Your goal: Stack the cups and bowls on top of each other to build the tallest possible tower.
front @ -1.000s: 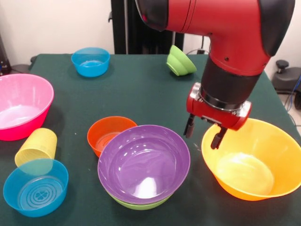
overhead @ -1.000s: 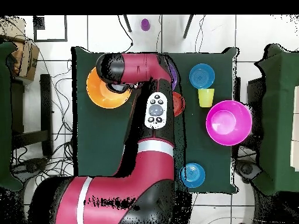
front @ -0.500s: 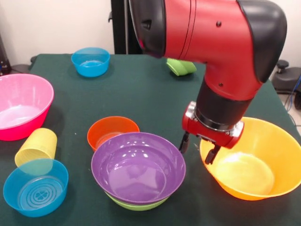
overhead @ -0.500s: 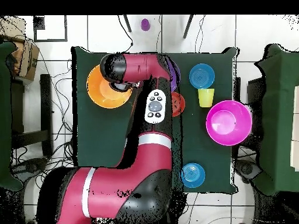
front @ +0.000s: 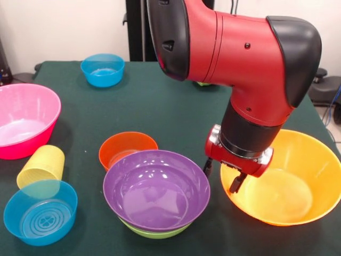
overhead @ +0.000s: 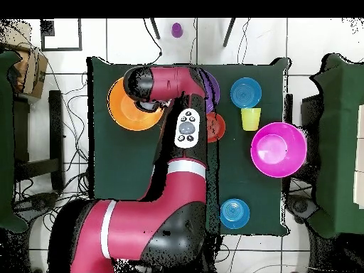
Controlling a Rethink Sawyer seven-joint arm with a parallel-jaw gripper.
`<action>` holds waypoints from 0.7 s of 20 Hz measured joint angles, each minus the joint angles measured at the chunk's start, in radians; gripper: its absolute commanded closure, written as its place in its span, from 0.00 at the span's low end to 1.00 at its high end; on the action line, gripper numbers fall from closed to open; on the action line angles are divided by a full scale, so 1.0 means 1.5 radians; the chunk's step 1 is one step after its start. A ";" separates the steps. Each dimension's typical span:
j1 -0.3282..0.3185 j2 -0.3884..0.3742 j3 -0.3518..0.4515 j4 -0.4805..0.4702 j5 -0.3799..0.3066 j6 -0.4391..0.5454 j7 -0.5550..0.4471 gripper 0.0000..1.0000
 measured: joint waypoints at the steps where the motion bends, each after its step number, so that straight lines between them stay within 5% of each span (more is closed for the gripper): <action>1: 0.001 0.001 -0.001 -0.001 0.000 0.000 0.000 0.00; 14: 0.006 0.001 -0.002 -0.002 0.000 0.000 0.000 0.00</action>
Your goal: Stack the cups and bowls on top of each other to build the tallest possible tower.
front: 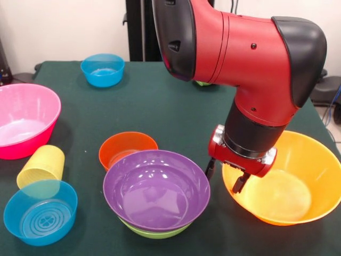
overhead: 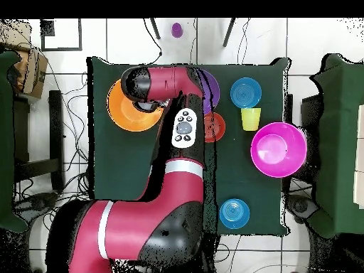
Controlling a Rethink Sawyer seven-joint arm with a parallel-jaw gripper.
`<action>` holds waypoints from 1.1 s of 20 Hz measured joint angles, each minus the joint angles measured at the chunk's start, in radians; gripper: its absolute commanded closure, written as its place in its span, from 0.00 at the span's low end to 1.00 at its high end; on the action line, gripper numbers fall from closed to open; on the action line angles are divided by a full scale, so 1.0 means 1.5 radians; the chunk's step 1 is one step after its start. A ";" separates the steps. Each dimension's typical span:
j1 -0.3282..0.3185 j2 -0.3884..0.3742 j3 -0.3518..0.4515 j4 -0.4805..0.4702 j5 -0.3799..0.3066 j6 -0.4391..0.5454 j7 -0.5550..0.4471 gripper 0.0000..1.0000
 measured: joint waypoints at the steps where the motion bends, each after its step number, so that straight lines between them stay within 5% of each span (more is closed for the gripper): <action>1: 0.000 0.000 0.000 0.000 0.000 0.000 0.000 0.00; 3: 0.000 0.000 0.000 0.000 0.000 0.000 0.000 0.00; 4: 0.000 0.000 0.000 0.000 0.000 0.000 0.000 1.00; 22: 0.000 -0.011 0.000 0.000 0.007 0.000 0.000 1.00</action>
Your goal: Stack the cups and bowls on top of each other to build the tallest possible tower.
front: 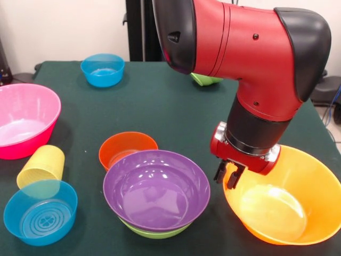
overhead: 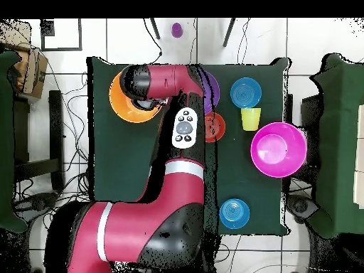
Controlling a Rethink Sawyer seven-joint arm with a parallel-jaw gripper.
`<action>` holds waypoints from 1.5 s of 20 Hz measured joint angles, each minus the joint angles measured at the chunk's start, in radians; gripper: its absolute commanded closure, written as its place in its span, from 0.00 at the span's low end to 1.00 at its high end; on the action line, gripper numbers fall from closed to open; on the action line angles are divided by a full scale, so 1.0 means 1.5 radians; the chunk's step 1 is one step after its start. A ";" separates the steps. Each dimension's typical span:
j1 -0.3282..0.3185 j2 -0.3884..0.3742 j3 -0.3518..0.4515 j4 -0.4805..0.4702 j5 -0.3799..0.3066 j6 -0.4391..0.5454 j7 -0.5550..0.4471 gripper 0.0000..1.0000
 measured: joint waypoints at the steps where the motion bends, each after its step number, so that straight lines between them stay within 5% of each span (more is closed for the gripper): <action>1: 0.000 0.000 0.000 0.000 0.000 0.000 0.000 1.00; 18: -0.005 -0.018 0.000 0.000 0.007 0.007 0.000 1.00; 30: -0.007 -0.047 0.000 -0.044 0.017 0.122 0.000 1.00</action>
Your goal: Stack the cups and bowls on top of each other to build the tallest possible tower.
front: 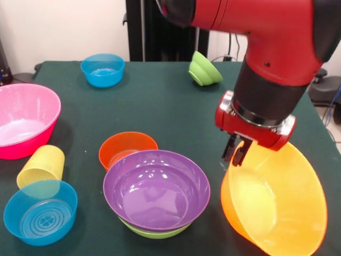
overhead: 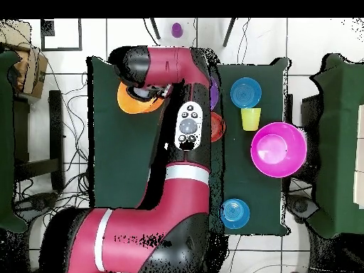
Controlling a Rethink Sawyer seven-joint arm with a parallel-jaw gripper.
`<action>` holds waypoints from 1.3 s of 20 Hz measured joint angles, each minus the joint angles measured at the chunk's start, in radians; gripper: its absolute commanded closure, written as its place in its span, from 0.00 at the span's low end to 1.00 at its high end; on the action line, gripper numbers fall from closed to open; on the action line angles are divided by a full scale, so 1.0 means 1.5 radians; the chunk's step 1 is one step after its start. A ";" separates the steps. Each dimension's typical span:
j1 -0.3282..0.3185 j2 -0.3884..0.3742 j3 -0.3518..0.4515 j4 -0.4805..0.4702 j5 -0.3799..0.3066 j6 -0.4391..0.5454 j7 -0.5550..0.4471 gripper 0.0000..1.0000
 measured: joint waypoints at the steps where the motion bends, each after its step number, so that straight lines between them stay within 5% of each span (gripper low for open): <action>1: 0.000 -0.002 0.000 -0.010 0.001 0.015 0.000 1.00; 26: -0.017 0.013 0.000 -0.186 0.016 0.195 0.000 1.00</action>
